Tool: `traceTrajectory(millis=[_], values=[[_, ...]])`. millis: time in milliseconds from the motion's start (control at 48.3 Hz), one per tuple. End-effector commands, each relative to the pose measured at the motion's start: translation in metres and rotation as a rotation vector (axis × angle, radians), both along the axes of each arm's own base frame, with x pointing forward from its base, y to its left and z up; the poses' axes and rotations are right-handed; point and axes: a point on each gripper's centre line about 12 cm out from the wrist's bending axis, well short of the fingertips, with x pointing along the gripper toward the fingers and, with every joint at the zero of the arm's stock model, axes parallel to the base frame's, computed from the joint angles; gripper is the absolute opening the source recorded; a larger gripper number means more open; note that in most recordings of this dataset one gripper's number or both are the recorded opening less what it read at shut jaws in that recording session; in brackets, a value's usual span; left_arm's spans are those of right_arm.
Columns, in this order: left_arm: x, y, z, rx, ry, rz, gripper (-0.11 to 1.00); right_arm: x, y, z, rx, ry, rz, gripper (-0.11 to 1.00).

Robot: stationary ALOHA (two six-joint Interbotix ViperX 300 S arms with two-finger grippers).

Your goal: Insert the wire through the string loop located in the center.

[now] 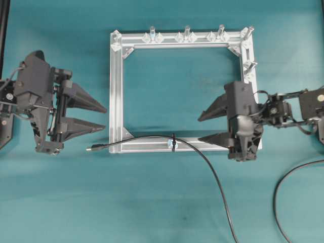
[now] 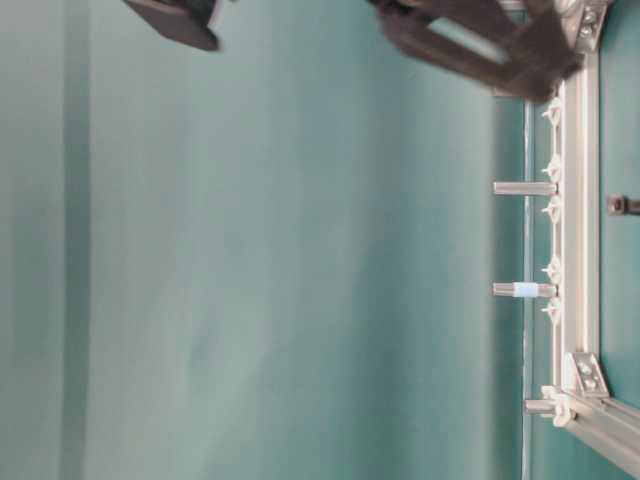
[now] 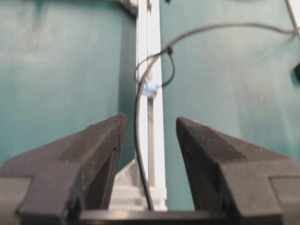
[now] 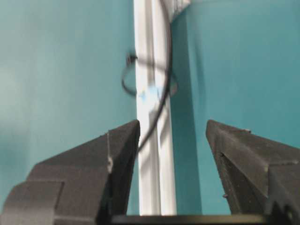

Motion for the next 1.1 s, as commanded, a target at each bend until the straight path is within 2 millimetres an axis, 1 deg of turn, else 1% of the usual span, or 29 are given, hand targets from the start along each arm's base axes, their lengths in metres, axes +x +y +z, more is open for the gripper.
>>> traceTrajectory(millis=[0, 228, 310, 414, 600, 724, 869, 1076], values=[[0.004, 0.002, 0.014, 0.018, -0.061, 0.001, 0.5, -0.001, -0.001, 0.02, 0.005, -0.107, -0.004, 0.62], [0.002, 0.002, 0.026, 0.053, -0.134, -0.01, 0.5, -0.016, -0.003, 0.043, 0.015, -0.251, -0.009, 0.63], [-0.002, 0.003, 0.029, 0.052, -0.156, -0.009, 0.5, -0.023, -0.003, 0.048, 0.017, -0.278, -0.008, 0.63], [-0.008, 0.003, 0.03, 0.051, -0.168, -0.009, 0.49, -0.03, -0.004, 0.051, 0.018, -0.295, -0.01, 0.63], [-0.022, 0.004, 0.023, 0.042, -0.169, -0.006, 0.49, -0.039, -0.005, 0.052, 0.019, -0.304, -0.01, 0.62], [-0.033, 0.005, 0.02, 0.043, -0.178, -0.006, 0.49, -0.048, -0.006, 0.046, 0.017, -0.294, -0.009, 0.62], [-0.047, 0.005, 0.02, 0.043, -0.2, -0.008, 0.49, -0.064, -0.006, 0.038, 0.016, -0.288, -0.008, 0.62], [-0.067, 0.007, 0.019, 0.042, -0.221, -0.008, 0.49, -0.092, -0.009, 0.036, 0.016, -0.318, -0.008, 0.62]])
